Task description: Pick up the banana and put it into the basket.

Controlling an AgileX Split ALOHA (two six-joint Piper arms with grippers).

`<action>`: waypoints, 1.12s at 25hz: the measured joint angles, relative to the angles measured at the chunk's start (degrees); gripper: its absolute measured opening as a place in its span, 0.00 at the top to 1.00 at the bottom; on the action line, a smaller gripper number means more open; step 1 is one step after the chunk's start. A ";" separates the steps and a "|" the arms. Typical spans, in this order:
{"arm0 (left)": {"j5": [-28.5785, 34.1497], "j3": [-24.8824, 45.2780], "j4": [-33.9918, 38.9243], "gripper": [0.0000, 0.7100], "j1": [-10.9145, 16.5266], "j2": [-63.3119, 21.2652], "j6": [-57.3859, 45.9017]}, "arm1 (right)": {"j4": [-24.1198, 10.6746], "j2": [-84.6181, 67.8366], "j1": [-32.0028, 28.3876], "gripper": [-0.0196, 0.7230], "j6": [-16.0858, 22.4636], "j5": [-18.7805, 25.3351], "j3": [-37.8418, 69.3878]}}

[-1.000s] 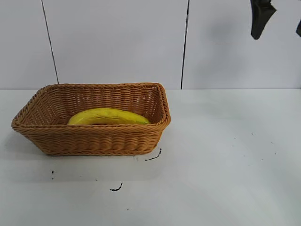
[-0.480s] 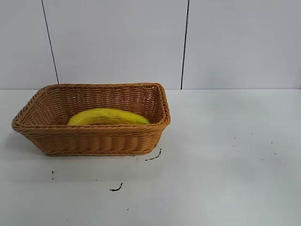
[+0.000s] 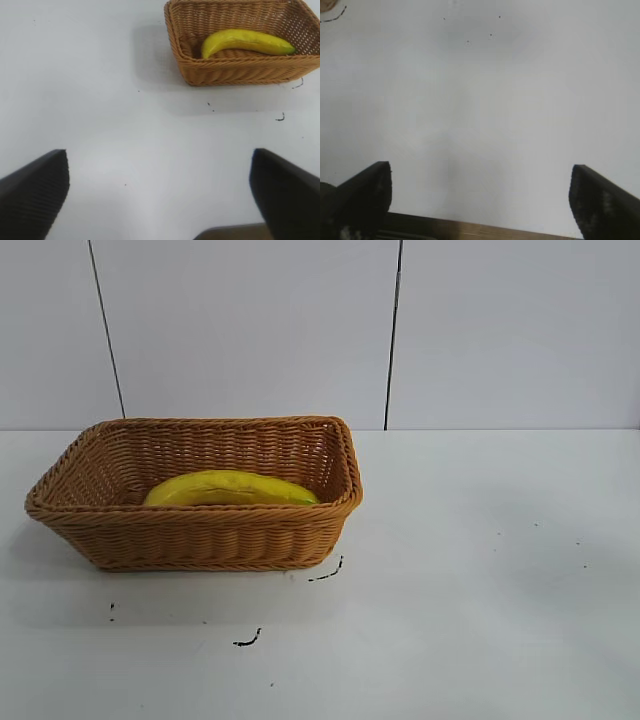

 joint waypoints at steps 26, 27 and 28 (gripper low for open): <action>0.00 0.00 0.00 0.02 0.00 0.00 0.00 | 0.42 -17.02 -4.18 0.04 0.00 -0.35 0.07; 0.00 0.00 0.00 0.02 0.00 0.00 0.00 | 0.42 -17.02 -4.18 0.04 0.00 -0.39 0.07; 0.00 0.00 0.00 0.02 0.00 0.00 0.00 | 0.42 -17.02 -4.18 0.04 0.00 -0.39 0.07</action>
